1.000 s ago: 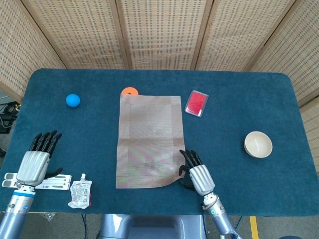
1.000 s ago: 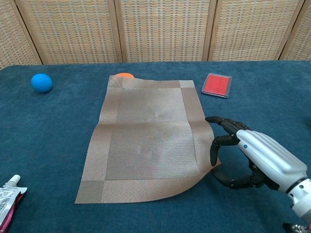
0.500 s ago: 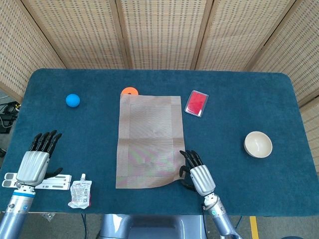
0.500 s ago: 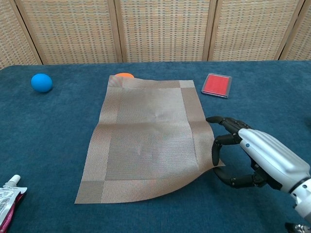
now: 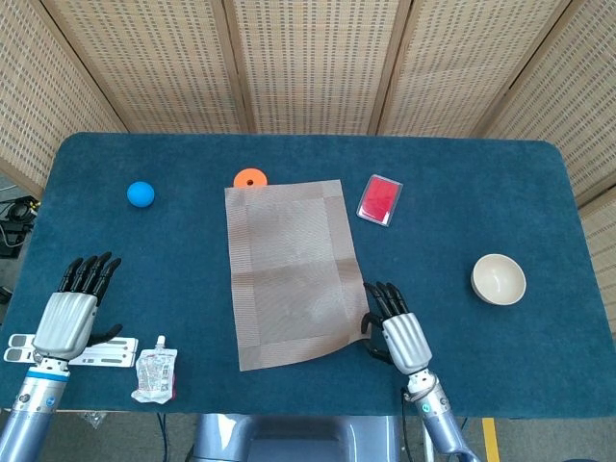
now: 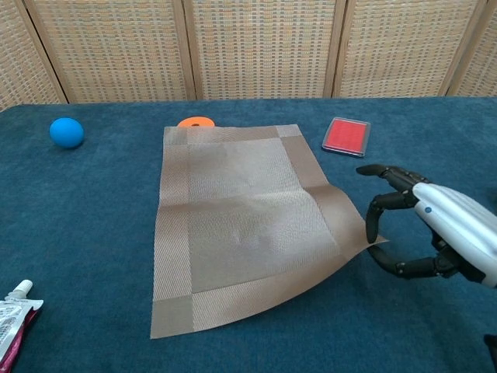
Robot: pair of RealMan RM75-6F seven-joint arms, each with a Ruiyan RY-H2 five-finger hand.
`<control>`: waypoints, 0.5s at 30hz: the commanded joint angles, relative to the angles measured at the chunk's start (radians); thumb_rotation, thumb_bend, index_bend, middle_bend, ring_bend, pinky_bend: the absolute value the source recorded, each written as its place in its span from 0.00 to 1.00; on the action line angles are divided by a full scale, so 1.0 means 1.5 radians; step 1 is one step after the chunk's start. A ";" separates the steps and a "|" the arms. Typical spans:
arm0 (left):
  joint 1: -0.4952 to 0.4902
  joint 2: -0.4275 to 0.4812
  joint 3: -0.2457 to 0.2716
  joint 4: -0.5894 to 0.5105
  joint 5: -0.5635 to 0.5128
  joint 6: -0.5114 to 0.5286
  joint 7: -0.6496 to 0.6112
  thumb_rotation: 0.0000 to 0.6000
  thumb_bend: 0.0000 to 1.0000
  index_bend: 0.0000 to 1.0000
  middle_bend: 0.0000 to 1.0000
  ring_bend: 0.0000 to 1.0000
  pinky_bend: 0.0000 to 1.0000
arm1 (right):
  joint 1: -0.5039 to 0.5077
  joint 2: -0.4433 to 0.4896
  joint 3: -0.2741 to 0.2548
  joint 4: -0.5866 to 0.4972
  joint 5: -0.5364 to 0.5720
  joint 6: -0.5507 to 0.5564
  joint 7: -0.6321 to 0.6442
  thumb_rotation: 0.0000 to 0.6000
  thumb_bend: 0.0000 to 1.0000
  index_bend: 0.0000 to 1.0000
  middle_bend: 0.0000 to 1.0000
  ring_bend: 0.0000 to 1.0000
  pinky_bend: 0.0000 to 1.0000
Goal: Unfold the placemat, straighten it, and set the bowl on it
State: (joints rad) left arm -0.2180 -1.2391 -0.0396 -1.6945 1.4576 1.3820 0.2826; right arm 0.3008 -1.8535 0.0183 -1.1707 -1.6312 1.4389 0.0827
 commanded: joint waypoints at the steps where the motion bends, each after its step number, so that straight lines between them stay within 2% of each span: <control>1: 0.000 -0.001 0.000 -0.001 0.001 0.001 0.003 1.00 0.13 0.00 0.00 0.00 0.00 | -0.008 0.040 0.013 -0.017 0.004 0.022 -0.007 1.00 0.58 0.69 0.15 0.00 0.00; 8: -0.001 -0.004 -0.001 0.001 -0.004 -0.002 0.010 1.00 0.13 0.00 0.00 0.00 0.00 | -0.015 0.113 0.031 -0.038 0.028 0.020 -0.004 1.00 0.58 0.69 0.15 0.00 0.00; 15: -0.003 -0.009 -0.002 0.004 -0.009 -0.008 0.019 1.00 0.13 0.00 0.00 0.00 0.00 | -0.015 0.156 0.059 0.000 0.068 0.003 0.010 1.00 0.58 0.69 0.15 0.00 0.00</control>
State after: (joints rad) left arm -0.2226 -1.2520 -0.0421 -1.6894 1.4446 1.3707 0.3100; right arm 0.2787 -1.6347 0.0933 -1.1926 -1.5484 1.4529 0.0902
